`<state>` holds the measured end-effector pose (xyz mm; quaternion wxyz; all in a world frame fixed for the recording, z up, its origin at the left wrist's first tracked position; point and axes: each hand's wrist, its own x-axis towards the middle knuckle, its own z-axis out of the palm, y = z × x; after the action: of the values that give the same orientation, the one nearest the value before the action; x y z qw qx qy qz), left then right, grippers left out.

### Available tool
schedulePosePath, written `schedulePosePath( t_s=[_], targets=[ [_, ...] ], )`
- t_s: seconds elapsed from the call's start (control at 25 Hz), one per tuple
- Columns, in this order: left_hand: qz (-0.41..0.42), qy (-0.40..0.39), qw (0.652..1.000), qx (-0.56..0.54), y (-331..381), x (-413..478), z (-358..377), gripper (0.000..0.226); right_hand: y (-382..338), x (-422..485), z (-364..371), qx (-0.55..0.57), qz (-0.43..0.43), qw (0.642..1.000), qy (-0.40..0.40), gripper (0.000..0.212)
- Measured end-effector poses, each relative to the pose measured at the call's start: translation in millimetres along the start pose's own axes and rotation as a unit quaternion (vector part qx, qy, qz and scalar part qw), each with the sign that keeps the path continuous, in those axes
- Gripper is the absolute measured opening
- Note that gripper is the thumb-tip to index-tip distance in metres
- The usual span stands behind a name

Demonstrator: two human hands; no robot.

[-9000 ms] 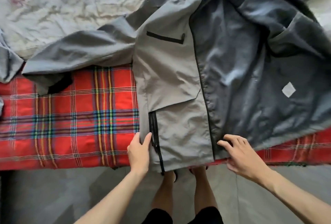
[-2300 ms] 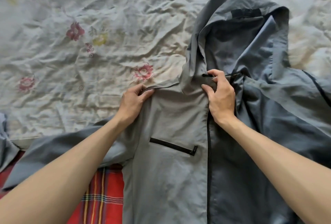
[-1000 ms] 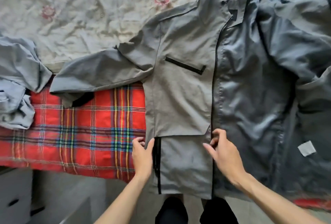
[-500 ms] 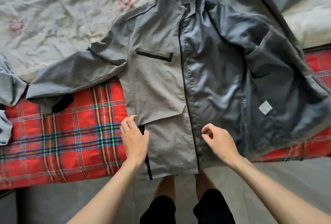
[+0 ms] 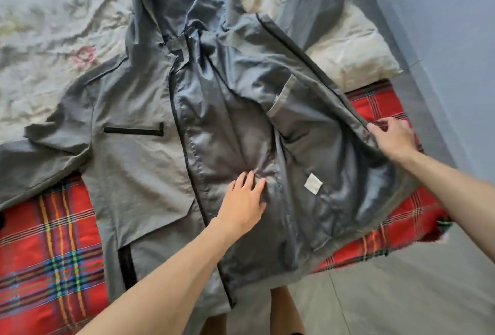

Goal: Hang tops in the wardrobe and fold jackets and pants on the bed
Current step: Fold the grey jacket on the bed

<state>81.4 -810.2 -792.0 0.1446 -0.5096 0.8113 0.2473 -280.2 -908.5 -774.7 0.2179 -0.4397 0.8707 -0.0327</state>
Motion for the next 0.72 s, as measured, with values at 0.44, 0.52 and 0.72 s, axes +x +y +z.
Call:
schedulePosePath(
  t_s=[0.44,0.52,0.72],
  targets=[
    [-0.1,-0.05,0.985,-0.135,23,18,-27,0.061,-15,-58,-38,-0.041,-0.148,0.988,0.002,0.042],
    [-0.191,0.029,0.86,-0.472,25,8,-55,0.048,-38,-109,-52,-0.003,-0.198,0.98,0.028,0.04],
    [-0.192,0.004,0.674,-0.713,19,-27,-88,0.039,-107,-261,13,-0.079,-0.357,0.929,-0.058,0.028]
  ],
)
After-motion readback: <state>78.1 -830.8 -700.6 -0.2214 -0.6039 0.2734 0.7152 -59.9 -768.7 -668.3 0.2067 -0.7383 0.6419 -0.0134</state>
